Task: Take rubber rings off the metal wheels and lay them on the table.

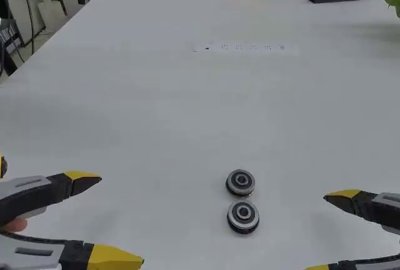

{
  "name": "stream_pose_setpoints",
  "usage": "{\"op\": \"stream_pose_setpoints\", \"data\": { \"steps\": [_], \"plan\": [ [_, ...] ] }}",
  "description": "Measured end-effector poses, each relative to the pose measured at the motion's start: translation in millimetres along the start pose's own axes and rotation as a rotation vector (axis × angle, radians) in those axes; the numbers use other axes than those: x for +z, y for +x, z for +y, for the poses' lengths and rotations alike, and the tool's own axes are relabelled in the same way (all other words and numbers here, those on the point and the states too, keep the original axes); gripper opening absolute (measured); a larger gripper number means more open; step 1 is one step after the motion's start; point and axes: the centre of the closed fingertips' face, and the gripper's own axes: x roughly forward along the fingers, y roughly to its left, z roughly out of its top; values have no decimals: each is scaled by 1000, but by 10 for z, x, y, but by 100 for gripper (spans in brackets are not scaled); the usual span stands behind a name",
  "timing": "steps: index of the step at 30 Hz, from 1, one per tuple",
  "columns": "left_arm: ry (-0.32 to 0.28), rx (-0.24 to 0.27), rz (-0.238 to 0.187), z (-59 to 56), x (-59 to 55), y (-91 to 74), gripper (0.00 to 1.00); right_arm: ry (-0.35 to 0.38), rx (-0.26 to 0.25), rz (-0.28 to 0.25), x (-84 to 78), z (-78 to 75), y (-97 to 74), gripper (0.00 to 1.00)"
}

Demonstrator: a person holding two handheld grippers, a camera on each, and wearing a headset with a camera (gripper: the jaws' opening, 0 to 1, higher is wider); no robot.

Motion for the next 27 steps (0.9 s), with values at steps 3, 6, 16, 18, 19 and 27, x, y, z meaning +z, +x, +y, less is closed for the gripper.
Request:
{"op": "stream_pose_setpoints", "data": {
  "steps": [3,6,16,18,19,27],
  "plan": [
    [0,0,2,0,-4,0,93,3,-1,-1,0,-2,-1,92],
    [-1,-2,5,-4,-9,1,92,3,1,1,-3,5,2,92],
    [-2,-8,17,-17,-28,6,92,-3,10,17,-32,15,3,92],
    [-2,-8,18,-17,-30,6,92,-6,11,20,-34,18,6,91],
    [-1,-7,19,-16,-32,5,92,-7,12,20,-35,18,7,91],
    [1,-11,27,-21,-44,7,92,-4,15,20,-36,18,15,91]
  ]
}}
